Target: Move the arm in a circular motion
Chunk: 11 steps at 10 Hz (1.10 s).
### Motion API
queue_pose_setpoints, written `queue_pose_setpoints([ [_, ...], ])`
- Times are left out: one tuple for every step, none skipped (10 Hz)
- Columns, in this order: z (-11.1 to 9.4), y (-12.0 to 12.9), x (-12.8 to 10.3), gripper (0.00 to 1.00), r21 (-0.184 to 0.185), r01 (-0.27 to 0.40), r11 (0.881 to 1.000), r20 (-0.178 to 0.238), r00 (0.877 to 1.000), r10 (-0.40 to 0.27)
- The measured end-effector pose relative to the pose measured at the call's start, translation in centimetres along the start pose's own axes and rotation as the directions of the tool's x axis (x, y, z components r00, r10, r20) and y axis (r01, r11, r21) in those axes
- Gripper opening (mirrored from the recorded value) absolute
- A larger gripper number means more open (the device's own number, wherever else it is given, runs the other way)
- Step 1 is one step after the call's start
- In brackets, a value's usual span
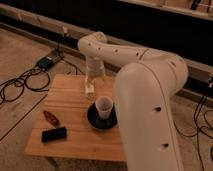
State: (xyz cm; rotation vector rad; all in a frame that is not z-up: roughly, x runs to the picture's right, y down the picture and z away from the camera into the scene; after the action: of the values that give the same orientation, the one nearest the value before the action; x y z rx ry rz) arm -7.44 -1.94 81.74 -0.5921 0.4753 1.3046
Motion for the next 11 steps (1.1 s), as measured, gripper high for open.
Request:
queue_pose_setpoints([
  [0.1,2.5,0.0,0.65,-0.015,0.057,0.998,-0.004,0.998,-0.057],
  [0.2,4.7,0.5,0.65,-0.031,0.109,0.994,-0.009,0.994,-0.109],
  [0.2,7.3,1.9,0.65,-0.053,0.178,0.983,-0.02,0.984,-0.18],
  [0.1,9.4,3.5,0.65,-0.08,0.234,0.969,-0.024,0.971,-0.237],
  [-0.1,11.5,6.1,0.65,-0.114,0.294,0.949,-0.03,0.954,-0.299],
  [-0.4,12.7,8.5,0.65,-0.147,0.328,0.933,-0.033,0.941,-0.336],
  [-0.8,13.5,11.6,0.65,-0.18,0.357,0.916,-0.042,0.928,-0.37],
  [-0.9,13.3,14.3,0.65,-0.202,0.368,0.908,-0.054,0.921,-0.386],
  [-0.9,12.7,16.6,0.65,-0.217,0.366,0.905,-0.071,0.919,-0.389],
  [-0.6,11.1,19.3,0.65,-0.225,0.339,0.913,-0.1,0.925,-0.368],
  [-0.2,9.4,21.0,0.65,-0.225,0.3,0.927,-0.122,0.935,-0.333],
])
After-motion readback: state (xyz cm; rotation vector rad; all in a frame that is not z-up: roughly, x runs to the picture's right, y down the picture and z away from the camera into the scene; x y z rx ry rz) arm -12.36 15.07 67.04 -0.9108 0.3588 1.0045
